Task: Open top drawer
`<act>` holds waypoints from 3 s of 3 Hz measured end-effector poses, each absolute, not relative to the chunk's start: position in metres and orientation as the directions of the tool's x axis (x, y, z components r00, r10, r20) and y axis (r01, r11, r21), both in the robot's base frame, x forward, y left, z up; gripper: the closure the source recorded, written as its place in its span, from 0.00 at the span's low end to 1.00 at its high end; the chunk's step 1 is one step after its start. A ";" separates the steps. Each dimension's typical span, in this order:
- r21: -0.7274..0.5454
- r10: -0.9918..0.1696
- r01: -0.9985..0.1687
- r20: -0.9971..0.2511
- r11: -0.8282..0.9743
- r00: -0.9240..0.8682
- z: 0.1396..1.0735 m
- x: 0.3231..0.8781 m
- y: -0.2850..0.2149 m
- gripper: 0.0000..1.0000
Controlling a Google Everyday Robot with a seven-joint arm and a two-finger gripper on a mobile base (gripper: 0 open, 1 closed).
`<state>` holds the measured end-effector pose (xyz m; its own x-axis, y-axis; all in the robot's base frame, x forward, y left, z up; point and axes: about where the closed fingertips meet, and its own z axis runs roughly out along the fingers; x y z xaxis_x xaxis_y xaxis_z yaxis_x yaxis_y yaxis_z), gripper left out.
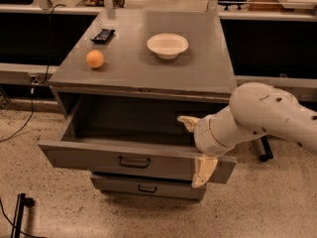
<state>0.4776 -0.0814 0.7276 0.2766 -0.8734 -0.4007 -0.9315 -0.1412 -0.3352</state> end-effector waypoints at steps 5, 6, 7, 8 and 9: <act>-0.251 -0.915 -0.968 -0.386 -0.019 0.118 0.738 0.542 -0.112 0.87; -0.249 -0.915 -0.969 -0.388 -0.014 0.113 0.737 0.542 -0.112 1.00; -0.170 -0.902 -0.986 -0.425 0.001 0.072 0.728 0.539 -0.118 1.00; -0.074 -0.886 -0.997 -0.461 -0.019 0.051 0.713 0.534 -0.107 1.00; -0.025 -0.868 -0.999 -0.494 -0.047 0.053 0.702 0.531 -0.089 1.00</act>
Offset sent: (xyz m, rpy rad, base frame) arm 0.0262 -0.0177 0.0329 -0.1337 0.0746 -0.0021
